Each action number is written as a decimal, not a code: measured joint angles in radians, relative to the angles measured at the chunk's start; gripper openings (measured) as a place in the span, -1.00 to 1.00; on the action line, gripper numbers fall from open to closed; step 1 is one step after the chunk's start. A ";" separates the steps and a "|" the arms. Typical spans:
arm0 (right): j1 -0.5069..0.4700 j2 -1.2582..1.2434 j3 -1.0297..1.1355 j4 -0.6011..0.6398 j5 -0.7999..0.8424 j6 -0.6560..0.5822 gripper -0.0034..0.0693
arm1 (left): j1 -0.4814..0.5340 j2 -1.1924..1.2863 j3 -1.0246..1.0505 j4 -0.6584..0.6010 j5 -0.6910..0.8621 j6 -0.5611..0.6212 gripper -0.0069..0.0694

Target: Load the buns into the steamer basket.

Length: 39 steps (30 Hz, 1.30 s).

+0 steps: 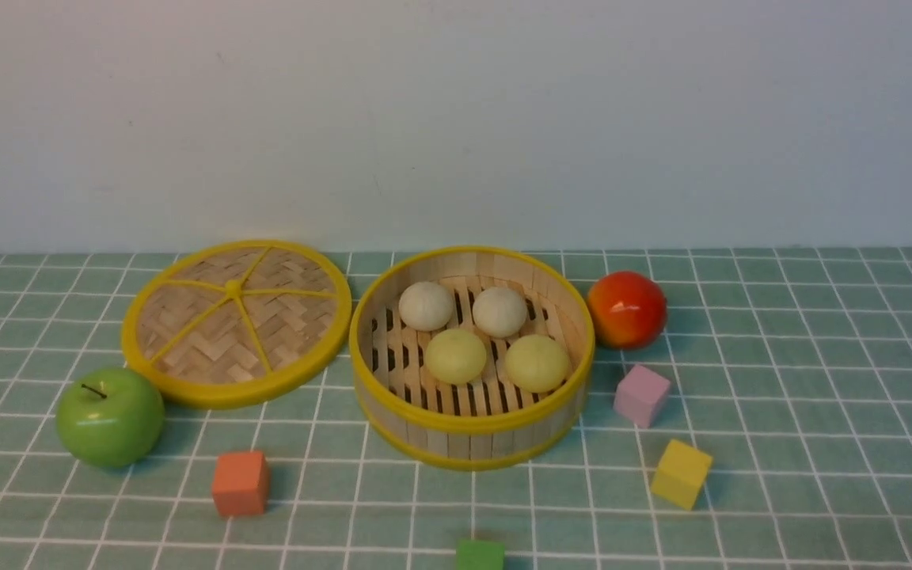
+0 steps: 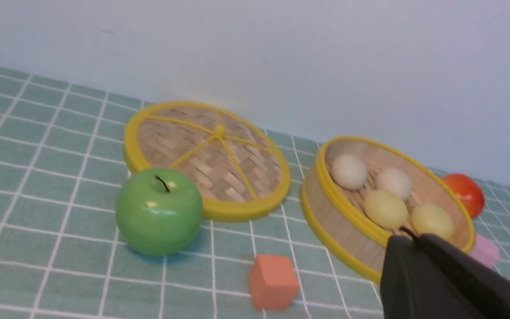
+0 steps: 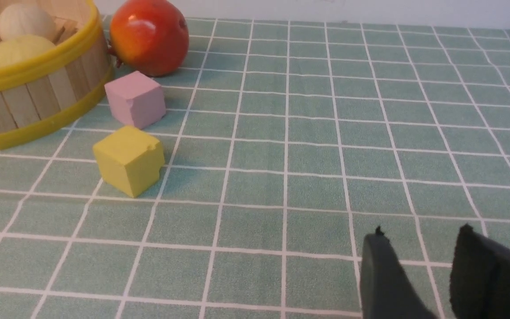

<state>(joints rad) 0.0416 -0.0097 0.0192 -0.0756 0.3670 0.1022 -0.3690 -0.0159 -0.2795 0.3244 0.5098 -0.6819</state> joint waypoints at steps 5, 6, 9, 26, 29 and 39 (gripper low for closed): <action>0.000 0.000 0.000 0.000 0.000 0.000 -0.25 | 0.129 0.000 0.108 -0.069 -0.095 0.105 -0.85; 0.000 0.000 0.000 0.000 0.000 0.000 -0.25 | 0.170 0.000 0.158 -0.104 -0.120 0.153 -0.85; 0.000 0.000 0.000 0.000 0.000 0.000 -0.25 | 0.229 0.000 0.263 -0.148 -0.152 0.225 -0.85; 0.000 0.000 0.000 0.000 0.000 0.000 -0.25 | 0.349 0.000 0.310 -0.164 -0.125 0.269 -0.85; 0.000 0.000 0.000 0.000 0.000 0.000 -0.25 | 0.349 0.000 0.310 -0.164 -0.125 0.269 -0.85; 0.000 0.000 0.000 0.000 0.000 0.000 -0.25 | 0.349 0.000 0.310 -0.166 -0.125 0.269 -0.83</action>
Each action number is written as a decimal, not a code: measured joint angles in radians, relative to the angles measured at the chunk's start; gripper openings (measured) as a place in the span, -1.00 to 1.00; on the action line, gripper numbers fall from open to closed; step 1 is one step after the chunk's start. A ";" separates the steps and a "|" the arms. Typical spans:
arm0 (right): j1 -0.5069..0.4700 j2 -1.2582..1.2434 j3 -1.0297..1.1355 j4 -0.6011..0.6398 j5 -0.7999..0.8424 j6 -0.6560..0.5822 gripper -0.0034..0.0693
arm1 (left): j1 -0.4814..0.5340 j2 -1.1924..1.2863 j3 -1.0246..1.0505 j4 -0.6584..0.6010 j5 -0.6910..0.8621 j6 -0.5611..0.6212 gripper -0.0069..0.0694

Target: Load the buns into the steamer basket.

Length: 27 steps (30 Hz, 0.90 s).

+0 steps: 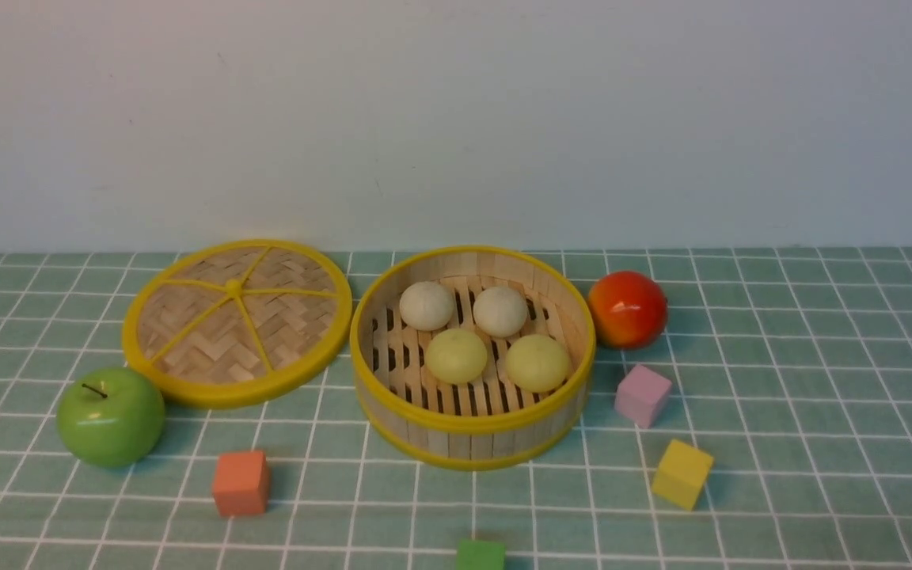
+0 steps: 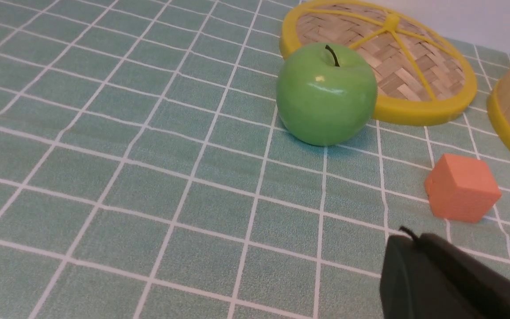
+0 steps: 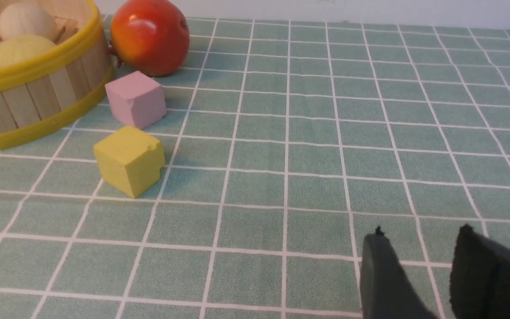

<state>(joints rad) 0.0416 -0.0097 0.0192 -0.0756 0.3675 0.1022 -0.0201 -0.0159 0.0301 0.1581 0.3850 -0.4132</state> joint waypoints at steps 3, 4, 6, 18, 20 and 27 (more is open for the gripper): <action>0.000 0.000 0.000 0.000 0.000 0.000 -0.25 | 0.000 0.000 0.000 0.000 0.000 0.000 -0.83; 0.000 0.000 0.000 0.000 0.000 0.000 -0.25 | 0.000 0.000 0.000 0.000 0.000 0.000 -0.82; 0.000 0.000 0.000 0.000 0.000 0.000 -0.25 | 0.000 0.000 0.000 0.000 0.000 0.000 -0.82; 0.000 0.000 0.000 0.001 0.000 0.000 -0.25 | 0.000 0.000 0.000 0.000 0.000 0.000 -0.79; 0.000 0.000 0.000 0.001 0.000 0.000 -0.25 | 0.000 0.000 0.000 0.000 0.000 0.000 -0.79; 0.000 0.000 0.000 0.001 0.000 0.000 -0.25 | 0.000 0.000 0.000 0.000 0.000 0.000 -0.77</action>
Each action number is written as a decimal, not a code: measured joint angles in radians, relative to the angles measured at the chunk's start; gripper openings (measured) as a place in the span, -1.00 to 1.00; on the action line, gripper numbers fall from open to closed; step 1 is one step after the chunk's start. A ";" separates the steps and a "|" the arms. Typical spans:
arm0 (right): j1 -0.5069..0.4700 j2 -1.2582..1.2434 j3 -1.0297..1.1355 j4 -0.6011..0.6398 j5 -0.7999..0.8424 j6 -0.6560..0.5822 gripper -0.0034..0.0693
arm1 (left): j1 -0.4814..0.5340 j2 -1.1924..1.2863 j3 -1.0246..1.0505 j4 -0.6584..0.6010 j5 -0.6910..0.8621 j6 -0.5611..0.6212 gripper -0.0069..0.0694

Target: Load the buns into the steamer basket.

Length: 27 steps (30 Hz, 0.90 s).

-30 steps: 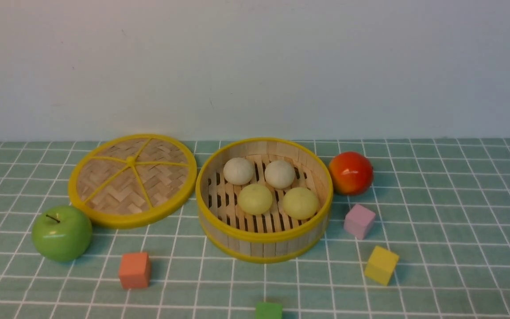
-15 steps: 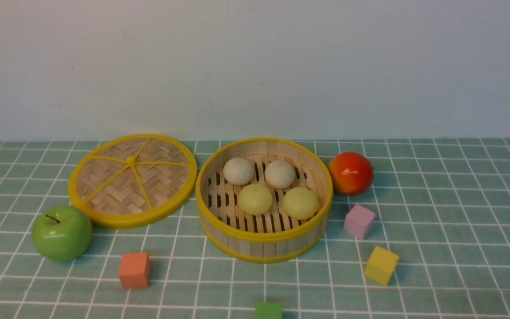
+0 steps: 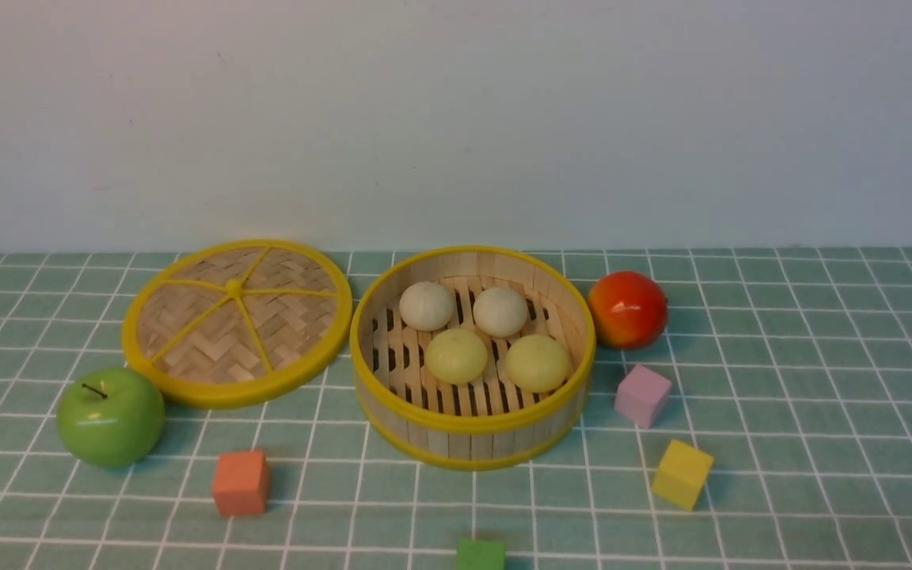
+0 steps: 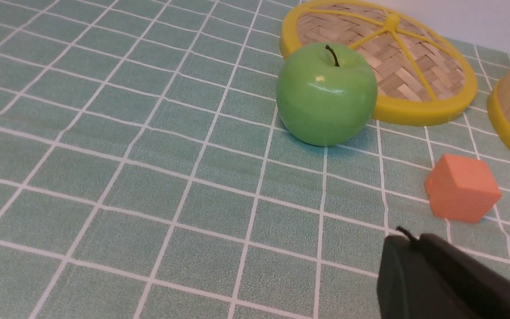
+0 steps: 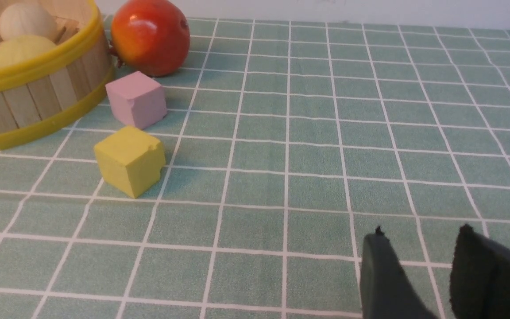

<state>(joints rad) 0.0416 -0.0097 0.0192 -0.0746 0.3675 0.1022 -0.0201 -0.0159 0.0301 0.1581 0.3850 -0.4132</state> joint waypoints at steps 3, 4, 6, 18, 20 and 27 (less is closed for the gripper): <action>0.000 0.000 0.000 0.000 0.000 0.000 -0.25 | 0.000 0.000 0.000 0.000 0.000 0.000 -0.76; 0.000 0.000 0.000 0.000 0.000 0.000 -0.25 | 0.000 0.000 0.000 0.000 0.000 0.000 -0.76; 0.000 0.000 0.000 0.000 0.000 0.000 -0.25 | 0.000 0.000 0.000 0.000 0.000 0.000 -0.75; 0.000 0.000 0.000 0.000 0.000 0.000 -0.25 | 0.000 0.000 0.000 0.000 0.000 0.001 -0.72; 0.000 0.000 0.000 0.000 0.000 0.000 -0.25 | 0.000 0.000 0.000 0.000 0.000 0.001 -0.72; 0.000 0.000 0.000 0.000 0.000 0.000 -0.25 | 0.000 0.000 0.000 0.000 0.000 0.001 -0.71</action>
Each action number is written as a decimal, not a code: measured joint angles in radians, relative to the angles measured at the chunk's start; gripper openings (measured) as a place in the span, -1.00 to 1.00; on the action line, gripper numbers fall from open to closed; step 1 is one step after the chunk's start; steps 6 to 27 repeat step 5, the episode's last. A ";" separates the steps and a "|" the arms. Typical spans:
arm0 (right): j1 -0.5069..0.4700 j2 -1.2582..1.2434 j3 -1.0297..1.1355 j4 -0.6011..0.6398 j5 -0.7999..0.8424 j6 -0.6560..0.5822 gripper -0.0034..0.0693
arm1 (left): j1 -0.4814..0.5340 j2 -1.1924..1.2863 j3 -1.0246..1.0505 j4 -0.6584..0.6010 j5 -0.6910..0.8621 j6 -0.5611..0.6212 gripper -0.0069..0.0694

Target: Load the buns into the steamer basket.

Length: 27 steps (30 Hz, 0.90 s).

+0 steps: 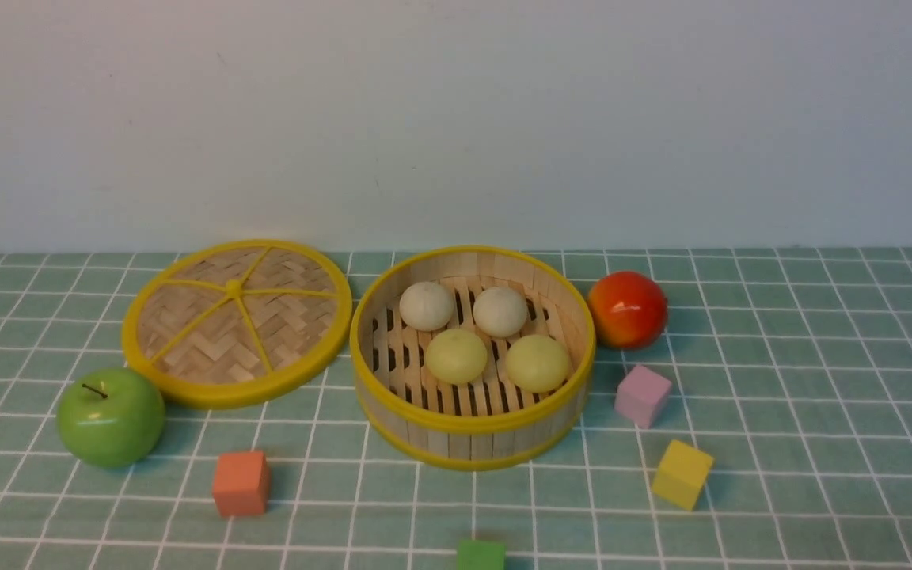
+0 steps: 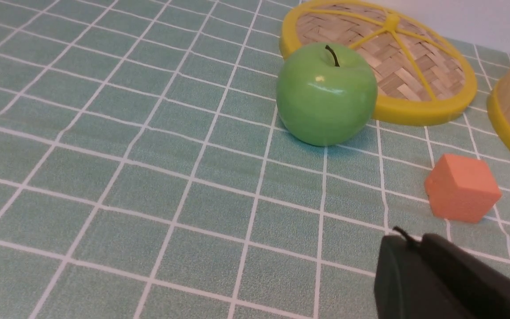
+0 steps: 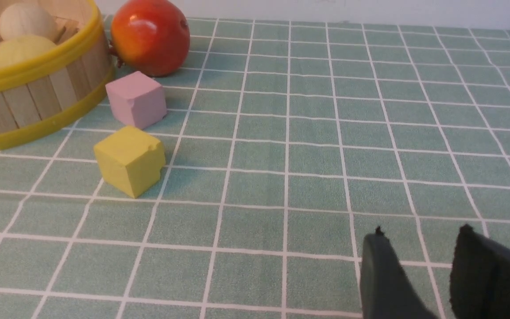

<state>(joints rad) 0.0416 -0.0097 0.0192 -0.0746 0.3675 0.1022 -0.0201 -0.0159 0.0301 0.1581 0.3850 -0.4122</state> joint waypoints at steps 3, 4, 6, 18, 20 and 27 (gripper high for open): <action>0.000 0.000 0.000 0.000 0.000 0.000 -0.25 | 0.000 0.000 0.000 0.000 0.000 0.000 -0.69; 0.000 0.000 0.000 0.000 0.000 0.000 -0.25 | 0.000 0.000 0.000 0.000 0.000 0.000 -0.69; 0.000 0.000 0.000 0.000 0.000 0.000 -0.25 | 0.000 0.000 0.000 0.000 0.000 0.001 -0.69; 0.000 0.000 0.000 0.000 0.000 0.000 -0.25 | 0.000 0.000 0.000 0.000 0.000 0.001 -0.69; 0.000 0.000 0.000 0.000 0.000 0.000 -0.25 | 0.000 0.000 0.000 0.000 0.000 0.001 -0.69; 0.000 0.000 0.000 0.000 0.000 0.000 -0.25 | 0.000 0.000 0.000 0.000 0.000 0.001 -0.69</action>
